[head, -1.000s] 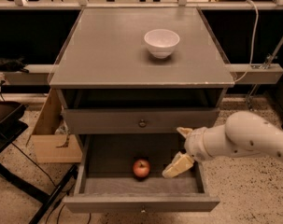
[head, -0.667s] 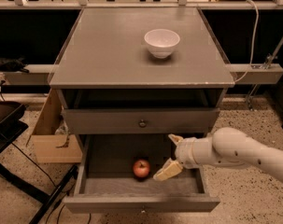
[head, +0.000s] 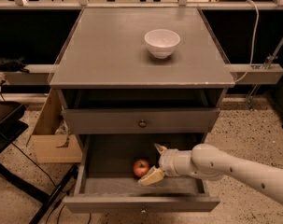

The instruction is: Pick apple from middle drawer and place on counter

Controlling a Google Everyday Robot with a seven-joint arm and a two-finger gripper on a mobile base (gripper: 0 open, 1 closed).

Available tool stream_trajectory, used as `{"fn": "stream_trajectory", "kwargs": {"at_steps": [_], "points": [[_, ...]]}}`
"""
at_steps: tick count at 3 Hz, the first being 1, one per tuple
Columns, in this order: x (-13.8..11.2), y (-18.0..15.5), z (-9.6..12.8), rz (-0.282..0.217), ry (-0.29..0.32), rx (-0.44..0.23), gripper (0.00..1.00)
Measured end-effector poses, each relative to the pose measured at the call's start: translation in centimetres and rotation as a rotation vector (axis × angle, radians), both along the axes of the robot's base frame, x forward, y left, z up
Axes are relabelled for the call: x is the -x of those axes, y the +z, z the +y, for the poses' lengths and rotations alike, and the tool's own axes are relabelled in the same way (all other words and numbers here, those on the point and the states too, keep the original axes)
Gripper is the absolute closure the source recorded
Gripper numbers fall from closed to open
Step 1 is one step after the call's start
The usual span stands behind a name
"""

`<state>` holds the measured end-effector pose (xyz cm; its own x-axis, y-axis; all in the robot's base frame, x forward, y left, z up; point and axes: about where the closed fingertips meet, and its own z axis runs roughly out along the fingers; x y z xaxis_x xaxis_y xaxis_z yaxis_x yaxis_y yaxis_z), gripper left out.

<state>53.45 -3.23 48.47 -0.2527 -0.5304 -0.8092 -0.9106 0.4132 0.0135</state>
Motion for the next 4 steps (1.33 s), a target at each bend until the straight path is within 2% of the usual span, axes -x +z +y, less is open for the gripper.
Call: {"fn": "stream_trajectory", "kwargs": {"at_steps": [2,4], "points": [[-2.4,-4.9,2.9,0.036,-0.041,-0.005,0.00],[-4.2,-10.5,1.9,0.081,-0.072,0.068,0.00]]}}
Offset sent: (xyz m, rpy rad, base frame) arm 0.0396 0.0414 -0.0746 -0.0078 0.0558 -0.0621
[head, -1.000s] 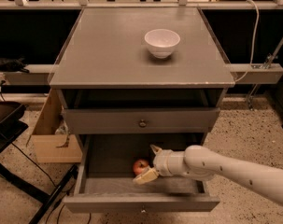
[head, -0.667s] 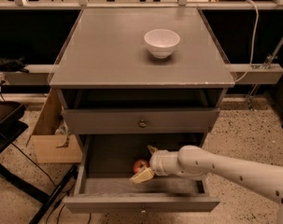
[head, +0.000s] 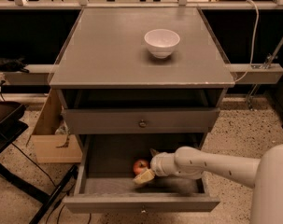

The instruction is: Pick apple from middle drawer and place on counter

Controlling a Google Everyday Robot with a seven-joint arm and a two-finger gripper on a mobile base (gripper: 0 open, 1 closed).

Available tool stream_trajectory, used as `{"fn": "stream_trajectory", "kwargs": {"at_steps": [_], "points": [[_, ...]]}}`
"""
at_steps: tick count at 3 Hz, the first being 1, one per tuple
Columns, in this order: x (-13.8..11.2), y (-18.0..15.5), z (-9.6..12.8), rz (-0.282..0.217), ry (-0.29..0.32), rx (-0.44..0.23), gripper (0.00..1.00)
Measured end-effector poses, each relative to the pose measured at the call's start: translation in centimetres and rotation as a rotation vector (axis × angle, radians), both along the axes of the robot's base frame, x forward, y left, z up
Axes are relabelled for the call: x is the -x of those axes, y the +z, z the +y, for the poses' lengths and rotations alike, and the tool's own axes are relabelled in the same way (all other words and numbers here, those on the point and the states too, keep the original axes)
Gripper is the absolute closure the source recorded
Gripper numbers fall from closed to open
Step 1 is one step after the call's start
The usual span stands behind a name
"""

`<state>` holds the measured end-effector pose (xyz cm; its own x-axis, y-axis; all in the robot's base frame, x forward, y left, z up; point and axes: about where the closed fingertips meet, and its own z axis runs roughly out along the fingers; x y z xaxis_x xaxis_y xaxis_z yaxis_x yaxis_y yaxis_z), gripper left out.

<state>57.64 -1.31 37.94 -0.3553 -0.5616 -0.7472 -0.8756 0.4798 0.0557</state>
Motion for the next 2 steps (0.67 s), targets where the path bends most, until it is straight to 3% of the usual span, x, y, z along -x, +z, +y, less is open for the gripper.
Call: {"fn": "stream_trajectory", "kwargs": {"at_steps": [1,2], "points": [[0.23,-1.84,-0.38,0.013,0.002,0.006,0.16],[0.26,-1.89,-0.36,0.014,0.002,0.006,0.39]]}}
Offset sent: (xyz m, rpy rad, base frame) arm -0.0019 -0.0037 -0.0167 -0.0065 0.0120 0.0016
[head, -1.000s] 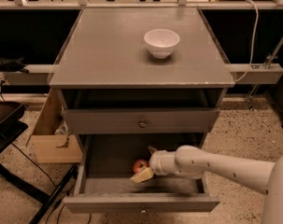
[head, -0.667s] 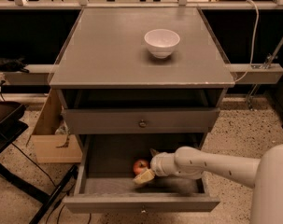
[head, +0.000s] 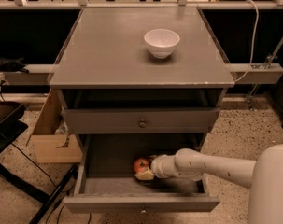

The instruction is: Pick apple from middle drawer and place on counter

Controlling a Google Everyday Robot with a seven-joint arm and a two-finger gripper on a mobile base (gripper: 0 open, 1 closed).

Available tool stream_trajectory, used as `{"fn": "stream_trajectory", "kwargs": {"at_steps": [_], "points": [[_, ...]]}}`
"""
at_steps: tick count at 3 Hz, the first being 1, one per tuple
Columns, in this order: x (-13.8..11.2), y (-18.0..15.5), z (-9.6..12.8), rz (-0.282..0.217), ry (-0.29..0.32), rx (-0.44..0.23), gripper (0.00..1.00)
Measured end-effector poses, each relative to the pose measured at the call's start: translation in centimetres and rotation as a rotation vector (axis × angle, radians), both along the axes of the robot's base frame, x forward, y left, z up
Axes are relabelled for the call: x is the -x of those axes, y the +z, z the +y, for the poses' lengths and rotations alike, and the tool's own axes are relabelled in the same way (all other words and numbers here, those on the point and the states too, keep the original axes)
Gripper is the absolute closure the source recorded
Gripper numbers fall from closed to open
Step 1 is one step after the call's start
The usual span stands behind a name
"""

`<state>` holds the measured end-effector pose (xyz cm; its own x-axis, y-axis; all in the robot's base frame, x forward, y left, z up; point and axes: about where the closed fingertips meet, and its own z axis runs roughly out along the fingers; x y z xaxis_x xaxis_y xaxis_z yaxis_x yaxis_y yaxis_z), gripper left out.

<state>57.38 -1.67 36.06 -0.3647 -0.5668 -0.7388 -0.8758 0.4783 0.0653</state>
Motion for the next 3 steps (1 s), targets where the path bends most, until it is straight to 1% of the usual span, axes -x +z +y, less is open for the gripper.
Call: {"fn": "stream_trajectory", "kwargs": {"at_steps": [1,2,3], "points": [[0.0,0.0,0.0,0.000,0.000,0.000,0.70],[0.0,0.0,0.0,0.000,0.000,0.000,0.93],[0.2,2.2,0.0,0.001,0.008,0.061,1.00]]}}
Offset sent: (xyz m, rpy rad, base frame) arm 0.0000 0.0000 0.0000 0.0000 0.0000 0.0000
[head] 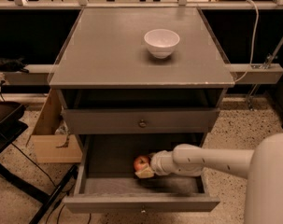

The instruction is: Pick apple from middle drawer and place on counter

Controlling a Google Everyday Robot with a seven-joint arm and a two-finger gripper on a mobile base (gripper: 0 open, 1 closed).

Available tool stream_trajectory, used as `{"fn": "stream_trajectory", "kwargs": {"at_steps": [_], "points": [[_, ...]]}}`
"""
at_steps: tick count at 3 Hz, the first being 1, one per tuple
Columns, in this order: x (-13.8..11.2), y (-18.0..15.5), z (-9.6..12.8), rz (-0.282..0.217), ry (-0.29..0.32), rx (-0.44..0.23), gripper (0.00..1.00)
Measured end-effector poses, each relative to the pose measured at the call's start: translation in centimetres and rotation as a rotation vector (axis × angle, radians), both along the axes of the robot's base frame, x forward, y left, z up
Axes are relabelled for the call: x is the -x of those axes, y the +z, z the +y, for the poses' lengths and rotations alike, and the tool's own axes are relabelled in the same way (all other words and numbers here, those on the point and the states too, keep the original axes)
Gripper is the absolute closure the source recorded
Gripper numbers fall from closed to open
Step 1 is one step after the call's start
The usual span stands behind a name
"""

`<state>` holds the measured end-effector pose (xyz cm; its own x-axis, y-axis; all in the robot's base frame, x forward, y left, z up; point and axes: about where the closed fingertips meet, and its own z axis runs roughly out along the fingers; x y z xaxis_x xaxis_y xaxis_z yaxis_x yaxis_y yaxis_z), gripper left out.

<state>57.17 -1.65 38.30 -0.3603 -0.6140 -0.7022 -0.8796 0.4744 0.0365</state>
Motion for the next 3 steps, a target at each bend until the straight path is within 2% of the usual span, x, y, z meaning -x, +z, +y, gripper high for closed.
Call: {"fn": "stream_trajectory", "kwargs": {"at_steps": [1,2,3], "points": [[3.0,3.2,0.2,0.116,0.016,0.115,1.00],[4.0,8.6,-0.1,0.212,0.028,0.213,1.00],[2.2,16.8,0.3,0.212,0.021,0.282,1.00]]}}
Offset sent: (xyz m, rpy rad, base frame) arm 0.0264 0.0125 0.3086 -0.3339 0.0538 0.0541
